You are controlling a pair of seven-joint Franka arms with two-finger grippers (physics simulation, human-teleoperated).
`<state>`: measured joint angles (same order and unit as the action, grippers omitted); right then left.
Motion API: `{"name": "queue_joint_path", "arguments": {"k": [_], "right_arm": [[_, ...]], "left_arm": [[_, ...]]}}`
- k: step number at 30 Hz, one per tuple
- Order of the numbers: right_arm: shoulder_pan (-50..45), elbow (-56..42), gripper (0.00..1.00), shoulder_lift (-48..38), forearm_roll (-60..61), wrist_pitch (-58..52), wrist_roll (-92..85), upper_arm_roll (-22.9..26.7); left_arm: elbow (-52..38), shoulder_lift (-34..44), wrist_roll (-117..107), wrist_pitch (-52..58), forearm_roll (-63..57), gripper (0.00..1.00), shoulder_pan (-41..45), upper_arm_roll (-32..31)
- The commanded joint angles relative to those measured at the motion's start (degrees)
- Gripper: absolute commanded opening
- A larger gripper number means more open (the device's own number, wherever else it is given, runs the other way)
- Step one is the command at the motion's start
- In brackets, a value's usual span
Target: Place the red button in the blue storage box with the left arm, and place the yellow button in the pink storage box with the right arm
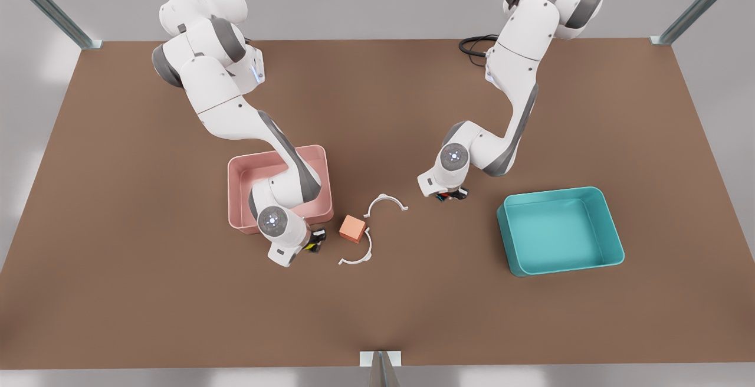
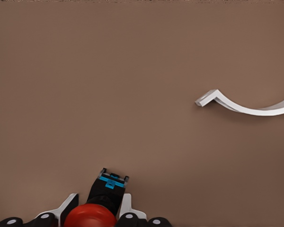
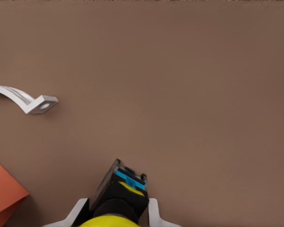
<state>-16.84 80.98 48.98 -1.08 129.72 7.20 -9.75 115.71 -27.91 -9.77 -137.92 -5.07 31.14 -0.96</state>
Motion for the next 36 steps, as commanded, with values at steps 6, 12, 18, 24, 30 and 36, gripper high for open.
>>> {"name": "queue_joint_path", "arguments": {"k": [6,12,18,24,30,36], "right_arm": [[0.4,0.0,0.46,-9.2,-0.1,-7.4,1.7,0.0],[1.2,21.3,0.46,-29.1,-0.1,-13.9,1.6,0.0],[2.3,35.9,0.51,-35.6,-0.1,-8.8,1.5,-0.2],[2.6,33.9,0.93,-33.9,-0.1,-8.0,1.3,0.3],[13.5,3.9,1.0,-33.8,-0.6,-28.1,1.0,0.5],[20.9,0.9,1.0,-35.3,-2.4,-33.7,-3.2,0.3]], "left_arm": [[-1.5,9.3,-0.9,9.2,0.2,0.48,-0.7,2.6],[-1.6,16.3,21.2,15.1,0.4,0.47,-15.8,2.6],[-13.0,5.1,38.7,14.7,0.5,0.47,-27.3,2.6],[-14.9,-0.3,38.1,15.4,2.3,1.0,-27.5,2.5],[-35.8,6.0,7.6,44.6,9.0,1.0,-26.0,1.4],[-35.6,19.6,-4.2,51.4,5.8,1.0,-29.3,-1.7]]}}
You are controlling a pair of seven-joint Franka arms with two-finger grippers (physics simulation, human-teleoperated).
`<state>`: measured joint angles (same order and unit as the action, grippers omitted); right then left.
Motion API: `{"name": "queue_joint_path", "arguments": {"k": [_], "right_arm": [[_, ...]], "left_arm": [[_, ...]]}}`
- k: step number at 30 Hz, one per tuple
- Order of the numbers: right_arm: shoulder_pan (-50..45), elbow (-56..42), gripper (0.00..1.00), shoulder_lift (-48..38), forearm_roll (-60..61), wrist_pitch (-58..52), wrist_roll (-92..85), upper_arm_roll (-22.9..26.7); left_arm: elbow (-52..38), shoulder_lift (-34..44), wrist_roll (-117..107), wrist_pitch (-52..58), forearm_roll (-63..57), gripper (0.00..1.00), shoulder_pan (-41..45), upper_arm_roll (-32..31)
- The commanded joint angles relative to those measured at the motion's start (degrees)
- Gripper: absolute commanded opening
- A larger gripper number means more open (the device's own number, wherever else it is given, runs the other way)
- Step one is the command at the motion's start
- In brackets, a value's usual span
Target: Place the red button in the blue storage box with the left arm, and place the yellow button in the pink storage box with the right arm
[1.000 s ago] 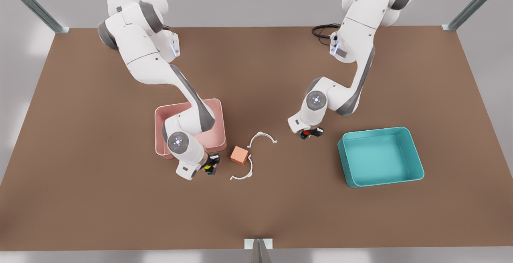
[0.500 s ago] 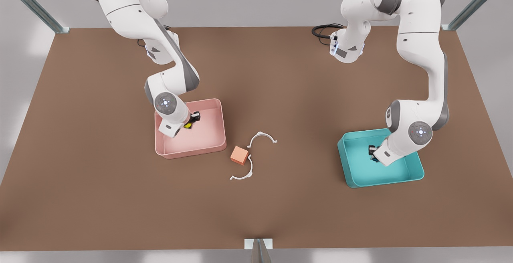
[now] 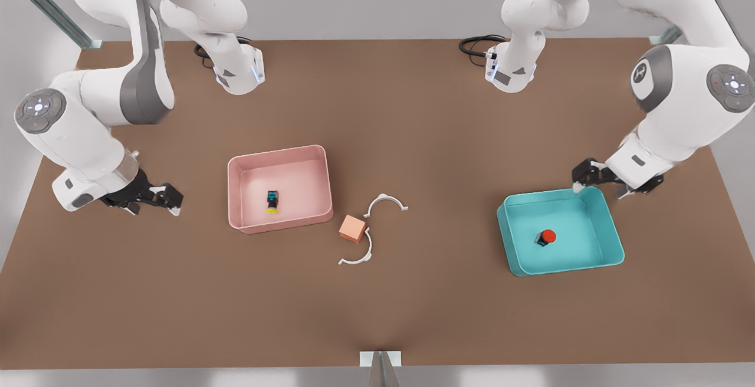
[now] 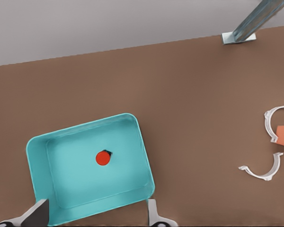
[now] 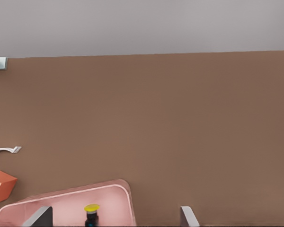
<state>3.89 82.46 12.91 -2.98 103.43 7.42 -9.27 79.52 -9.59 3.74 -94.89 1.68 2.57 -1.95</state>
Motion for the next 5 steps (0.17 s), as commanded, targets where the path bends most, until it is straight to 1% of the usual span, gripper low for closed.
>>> {"name": "queue_joint_path", "arguments": {"k": [1,2,5], "right_arm": [[0.2,-0.5,1.0,0.4,-0.4,-5.6,-3.5,0.1],[-0.4,-0.5,1.0,0.4,-0.4,-4.8,-2.6,-0.7],[0.0,-0.5,1.0,0.3,-0.3,-5.4,-2.9,-0.7]], "left_arm": [[0.6,2.0,-17.9,8.2,-0.9,1.0,-1.4,-1.4],[0.6,2.0,-17.9,8.0,-1.0,1.0,-1.1,-1.4],[0.6,1.4,-17.9,6.9,-0.8,1.0,-0.8,-1.4]]}}
